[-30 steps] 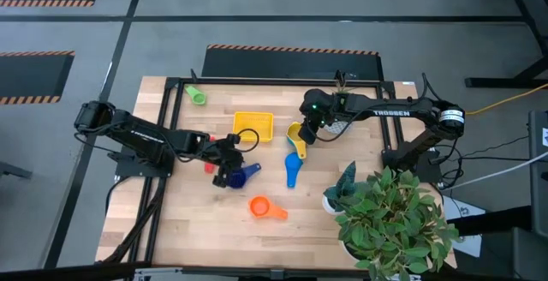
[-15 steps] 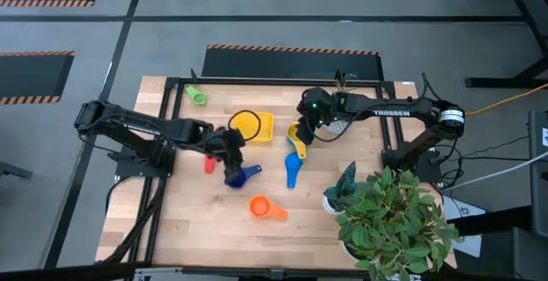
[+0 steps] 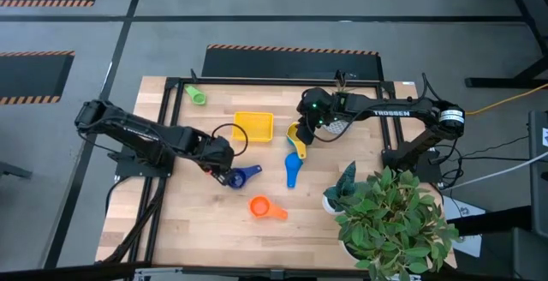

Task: Nest measuring cups in basket
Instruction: Stack the dark blue measuring cup into the yellow measuring cup

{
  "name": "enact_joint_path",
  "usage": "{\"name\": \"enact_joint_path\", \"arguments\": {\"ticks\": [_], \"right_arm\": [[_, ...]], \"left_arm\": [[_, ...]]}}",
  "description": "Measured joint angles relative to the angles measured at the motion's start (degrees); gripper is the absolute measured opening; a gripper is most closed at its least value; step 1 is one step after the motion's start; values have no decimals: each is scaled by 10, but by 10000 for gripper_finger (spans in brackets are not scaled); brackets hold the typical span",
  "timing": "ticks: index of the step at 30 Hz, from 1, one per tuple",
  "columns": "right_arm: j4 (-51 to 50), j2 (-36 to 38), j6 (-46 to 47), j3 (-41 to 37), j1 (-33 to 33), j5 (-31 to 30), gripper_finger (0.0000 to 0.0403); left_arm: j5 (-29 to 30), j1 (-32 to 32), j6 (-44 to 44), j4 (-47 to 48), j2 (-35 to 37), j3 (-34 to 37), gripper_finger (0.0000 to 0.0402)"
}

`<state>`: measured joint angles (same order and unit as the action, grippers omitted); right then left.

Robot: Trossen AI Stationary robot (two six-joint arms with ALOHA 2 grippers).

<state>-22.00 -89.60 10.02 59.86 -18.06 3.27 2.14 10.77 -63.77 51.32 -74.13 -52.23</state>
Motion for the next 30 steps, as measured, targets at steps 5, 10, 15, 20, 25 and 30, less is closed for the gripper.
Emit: {"name": "enact_joint_path", "arguments": {"ticks": [5, 10, 15, 20, 25, 30], "right_arm": [[0, 0, 0, 0, 0, 0, 138], [0, 0, 0, 0, 0, 0, 138], [0, 0, 0, 0, 0, 0, 138], [0, 0, 0, 0, 0, 0, 138], [0, 0, 0, 0, 0, 0, 138], [0, 0, 0, 0, 0, 0, 138]], "left_arm": [[3, 2, -27, -46, 0, 39, 103], [3, 2, -52, -123, 0, 81, 105], [3, 2, -52, -187, 0, 113, 102], [3, 2, -53, -214, 0, 134, 102], [3, 2, -71, -223, 0, 152, 102], [0, 1, -72, -275, 0, 179, 102]]}}
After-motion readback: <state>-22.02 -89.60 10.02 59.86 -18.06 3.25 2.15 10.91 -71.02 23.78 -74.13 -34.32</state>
